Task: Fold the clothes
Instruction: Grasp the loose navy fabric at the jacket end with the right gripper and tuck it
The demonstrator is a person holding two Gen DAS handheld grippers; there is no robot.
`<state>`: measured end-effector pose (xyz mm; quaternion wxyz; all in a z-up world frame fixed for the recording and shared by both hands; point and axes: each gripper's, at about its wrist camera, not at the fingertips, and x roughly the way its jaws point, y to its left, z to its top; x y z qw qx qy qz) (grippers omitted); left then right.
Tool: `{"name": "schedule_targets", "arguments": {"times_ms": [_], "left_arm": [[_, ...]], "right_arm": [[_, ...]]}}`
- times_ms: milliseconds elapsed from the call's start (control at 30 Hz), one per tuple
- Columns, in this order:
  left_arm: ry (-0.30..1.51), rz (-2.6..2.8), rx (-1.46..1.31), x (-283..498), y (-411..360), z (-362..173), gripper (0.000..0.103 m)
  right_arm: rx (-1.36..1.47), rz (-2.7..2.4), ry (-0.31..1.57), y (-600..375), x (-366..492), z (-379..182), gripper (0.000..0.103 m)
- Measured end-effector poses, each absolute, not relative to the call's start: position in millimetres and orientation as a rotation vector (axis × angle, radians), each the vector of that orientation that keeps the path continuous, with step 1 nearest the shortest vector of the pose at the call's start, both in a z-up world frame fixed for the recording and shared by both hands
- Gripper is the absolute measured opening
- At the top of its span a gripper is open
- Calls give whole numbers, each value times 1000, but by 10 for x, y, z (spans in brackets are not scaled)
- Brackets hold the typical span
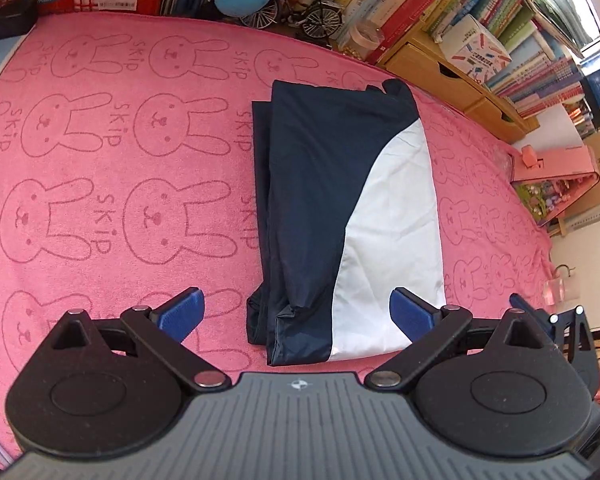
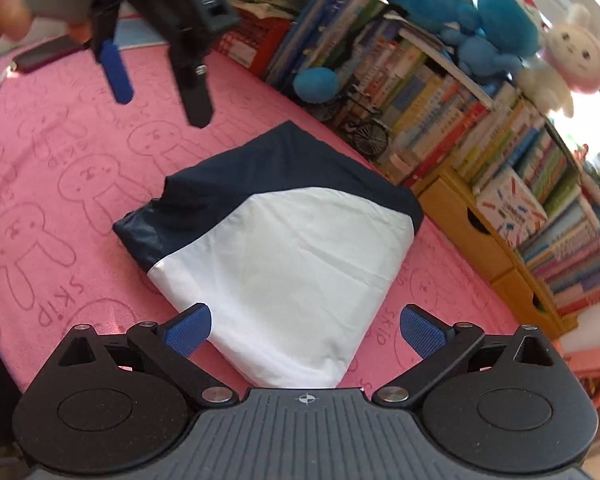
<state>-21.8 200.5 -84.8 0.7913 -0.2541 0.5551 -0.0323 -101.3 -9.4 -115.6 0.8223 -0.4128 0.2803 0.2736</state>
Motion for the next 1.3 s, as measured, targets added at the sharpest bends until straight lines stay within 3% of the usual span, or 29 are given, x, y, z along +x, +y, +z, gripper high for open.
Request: {"name": "schedule_targets", "arguments": {"times_ms": [167, 233, 267, 300, 367, 400, 533, 600, 633, 700, 867, 1133, 1200, 1233, 1267, 1300], "left_arm": [[1216, -61, -626, -266, 2264, -1064, 100], [1228, -45, -625, -318, 2328, -1140, 100], [1233, -37, -623, -362, 2351, -1166, 100], [1238, -32, -627, -415, 2377, -1192, 100], [1240, -27, -645, -526, 2417, -1226, 100], [1241, -23, -656, -595, 2466, -1247, 100], [1250, -16, -688, -762, 2584, -1300, 100], [1250, -13, -706, -819, 2631, -1322, 100], [1248, -10, -715, -834, 2650, -1334, 100], [1243, -7, -734, -853, 2683, -1345, 100], [1205, -19, -806, -886, 2740, -1376, 100], [1207, -18, -839, -943, 2685, -1471, 100], [1214, -17, -838, -969, 2666, -1496, 100], [1220, -14, -837, -980, 2657, -1514, 100], [1227, -11, -836, -990, 2647, -1531, 100], [1227, -9, -839, -1005, 2645, -1539, 100]], "right_arm": [[-972, 677, 548, 479, -1197, -1622, 102], [-994, 678, 539, 641, -1194, -1777, 97], [-991, 679, 533, 703, -1188, -1828, 87], [-977, 681, 534, 744, -1174, -1847, 67], [-897, 692, 575, 774, -1077, -1819, 41], [-864, 687, 594, 782, -1039, -1795, 36], [-851, 665, 584, 800, -1053, -1729, 36], [-891, 661, 552, 828, -1092, -1761, 50], [-918, 665, 541, 845, -1097, -1794, 49], [-873, 622, 501, 829, -1049, -1704, 8], [-723, 497, 396, 772, -913, -1426, 9], [-815, 606, 504, 890, -1058, -1838, 10], [-827, 619, 498, 871, -1102, -1855, 18], [-839, 632, 493, 866, -1128, -1869, 24], [-851, 647, 487, 864, -1155, -1883, 38], [-862, 657, 477, 861, -1191, -1894, 43]]}}
